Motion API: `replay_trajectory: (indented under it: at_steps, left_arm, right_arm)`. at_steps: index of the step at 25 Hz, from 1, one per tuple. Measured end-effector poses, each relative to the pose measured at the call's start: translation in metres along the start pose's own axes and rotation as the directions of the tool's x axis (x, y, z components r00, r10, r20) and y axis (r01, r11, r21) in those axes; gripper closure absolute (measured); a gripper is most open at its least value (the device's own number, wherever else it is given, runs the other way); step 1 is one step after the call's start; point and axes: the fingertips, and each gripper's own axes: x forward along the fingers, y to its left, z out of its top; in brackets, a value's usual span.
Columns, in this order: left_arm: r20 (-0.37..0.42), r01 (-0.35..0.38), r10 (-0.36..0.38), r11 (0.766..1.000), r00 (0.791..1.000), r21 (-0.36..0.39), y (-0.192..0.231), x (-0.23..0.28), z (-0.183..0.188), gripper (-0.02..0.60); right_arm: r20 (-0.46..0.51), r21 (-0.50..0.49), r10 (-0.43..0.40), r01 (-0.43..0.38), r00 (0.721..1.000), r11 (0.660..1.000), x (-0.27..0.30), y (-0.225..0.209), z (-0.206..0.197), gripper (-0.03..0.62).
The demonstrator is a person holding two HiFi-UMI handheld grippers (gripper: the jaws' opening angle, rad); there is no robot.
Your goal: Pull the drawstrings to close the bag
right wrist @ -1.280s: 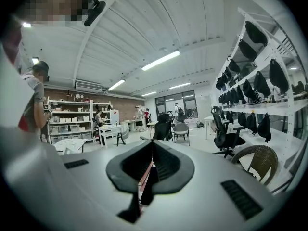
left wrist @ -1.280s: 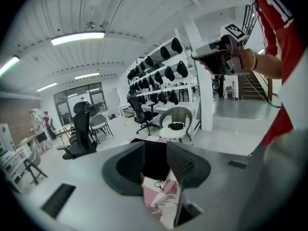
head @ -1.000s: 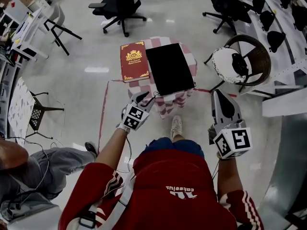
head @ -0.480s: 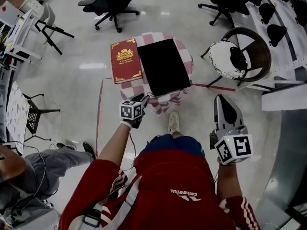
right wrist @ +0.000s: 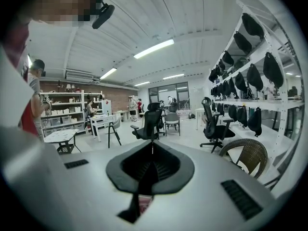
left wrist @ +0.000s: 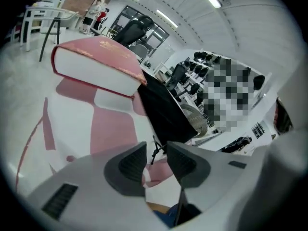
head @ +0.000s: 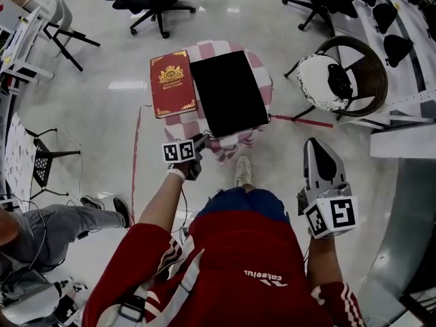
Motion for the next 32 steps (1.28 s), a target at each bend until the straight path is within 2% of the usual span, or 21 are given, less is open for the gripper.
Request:
replay_trajectory:
  at_steps: [7, 14, 17, 19, 23, 27, 32]
  left_arm:
    - [0.005, 0.099, -0.099, 0.99, 0.995, -0.105, -0.006, 0.002, 0.001, 0.451]
    - [0.0, 0.127, -0.129, 0.981, 0.992, -0.149, -0.008, 0.006, 0.004, 0.451]
    - [-0.008, 0.124, -0.127, 0.981, 0.992, -0.152, -0.005, 0.009, 0.007, 0.471]
    - [-0.027, 0.114, -0.119, 0.983, 0.992, -0.143, -0.005, 0.01, 0.004, 0.505]
    - [-0.073, 0.09, -0.095, 0.993, 0.993, -0.077, -0.009, 0.011, -0.003, 0.568]
    - [-0.075, 0.075, -0.077, 0.997, 0.994, -0.028, -0.016, 0.006, 0.001, 0.574]
    - [-0.041, 0.05, -0.048, 0.998, 0.998, 0.043, -0.03, -0.01, 0.017, 0.574]
  right_arm:
    - [-0.008, 0.013, 0.003, -0.002, 1.0, 1.0, 0.003, -0.006, -0.004, 0.579]
    - [-0.013, 0.012, 0.005, -0.005, 1.0, 1.0, 0.004, -0.009, -0.004, 0.579]
    - [-0.019, 0.013, 0.005, -0.005, 1.0, 1.0, 0.004, -0.01, -0.006, 0.579]
    - [-0.022, 0.011, 0.004, -0.004, 1.0, 1.0, 0.003, -0.011, -0.006, 0.579]
    - [-0.021, 0.017, 0.0, 0.0, 1.0, 1.0, 0.002, -0.016, -0.004, 0.579]
    - [-0.019, 0.026, 0.007, -0.006, 1.0, 1.0, 0.002, -0.019, 0.0, 0.579]
    - [-0.008, 0.022, 0.018, -0.018, 1.0, 1.0, 0.002, -0.019, 0.008, 0.579]
